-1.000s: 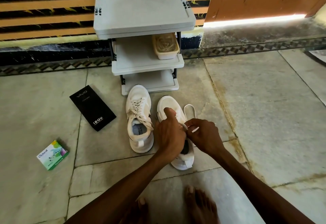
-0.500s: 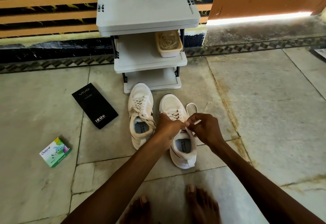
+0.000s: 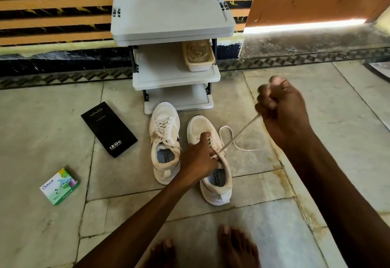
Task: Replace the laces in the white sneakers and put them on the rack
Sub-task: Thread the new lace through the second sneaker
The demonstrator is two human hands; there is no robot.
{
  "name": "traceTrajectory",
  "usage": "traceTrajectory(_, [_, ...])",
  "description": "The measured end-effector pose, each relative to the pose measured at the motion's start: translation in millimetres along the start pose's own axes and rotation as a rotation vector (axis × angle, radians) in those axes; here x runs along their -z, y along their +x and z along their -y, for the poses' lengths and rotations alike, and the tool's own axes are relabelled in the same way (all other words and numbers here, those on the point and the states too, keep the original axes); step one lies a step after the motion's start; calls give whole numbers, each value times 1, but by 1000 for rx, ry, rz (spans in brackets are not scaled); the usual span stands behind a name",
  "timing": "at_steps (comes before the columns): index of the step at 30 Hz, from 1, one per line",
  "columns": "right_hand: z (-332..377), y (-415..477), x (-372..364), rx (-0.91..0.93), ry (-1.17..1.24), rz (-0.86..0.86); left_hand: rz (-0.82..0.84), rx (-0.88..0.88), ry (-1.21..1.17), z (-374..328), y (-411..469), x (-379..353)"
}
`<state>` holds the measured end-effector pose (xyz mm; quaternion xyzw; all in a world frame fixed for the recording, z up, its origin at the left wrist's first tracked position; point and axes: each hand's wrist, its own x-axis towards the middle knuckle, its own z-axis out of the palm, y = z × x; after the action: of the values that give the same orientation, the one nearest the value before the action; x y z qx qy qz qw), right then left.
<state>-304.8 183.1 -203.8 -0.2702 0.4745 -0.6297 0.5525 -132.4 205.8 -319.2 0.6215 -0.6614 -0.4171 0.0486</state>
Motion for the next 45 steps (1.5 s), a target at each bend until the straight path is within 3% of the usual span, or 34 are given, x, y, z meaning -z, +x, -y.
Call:
traceTrajectory(2, [-18, -1, 7, -54, -540, 47, -77, -101, 75, -2, -2, 1])
traceTrajectory(5, [-65, -11, 23, -214, -1330, 327, -235, -235, 192, -2, -7, 1])
traceTrajectory(8, [-108, -24, 34, -176, -1541, 409, -261, -253, 294, 4, -7, -1])
traceTrajectory(11, [-113, -25, 38, -67, -1435, 411, -191, -257, 167, 14, -5, -2])
traceTrajectory(13, [-101, -20, 36, -103, -1286, 375, -181, -274, 114, 17, -5, -2])
traceTrajectory(15, [-83, -17, 26, -190, -927, 341, -178, -273, 108, 18, -4, -3])
traceTrajectory(18, [-49, -11, 13, -147, -366, 352, -180, -251, 87, 19, -2, -4])
traceTrajectory(20, [-33, -5, 9, -135, -145, 420, -176, -246, 86, 19, -2, -3])
traceTrajectory(25, [-41, -8, 14, -262, 90, 470, -176, -231, 44, 19, -4, 1])
traceTrajectory(27, [-46, -10, 18, -336, 218, 389, -187, -223, 14, 18, -7, 0])
traceTrajectory(29, [-49, -8, 26, -381, 192, 234, -215, -202, -17, 17, -9, -2])
traceTrajectory(31, [-54, -4, 39, -414, -72, 82, -238, -170, -48, 16, -10, -3])
traceTrajectory(33, [-62, -1, 54, -472, -435, 46, -239, -144, -75, 16, -11, -3])
traceTrajectory(37, [-81, 4, 75, -573, -1265, 250, -218, -111, -76, 14, -10, 1])
traceTrajectory(40, [-99, 8, 81, -472, -1796, 274, -203, -109, -80, 14, -9, 2])
traceTrajectory(42, [-106, 13, 82, -344, -1902, 189, -197, -109, -84, 15, -8, 2])
traceTrajectory(45, [-113, 23, 85, -260, -1869, 75, -186, -107, -80, 16, -7, 2])
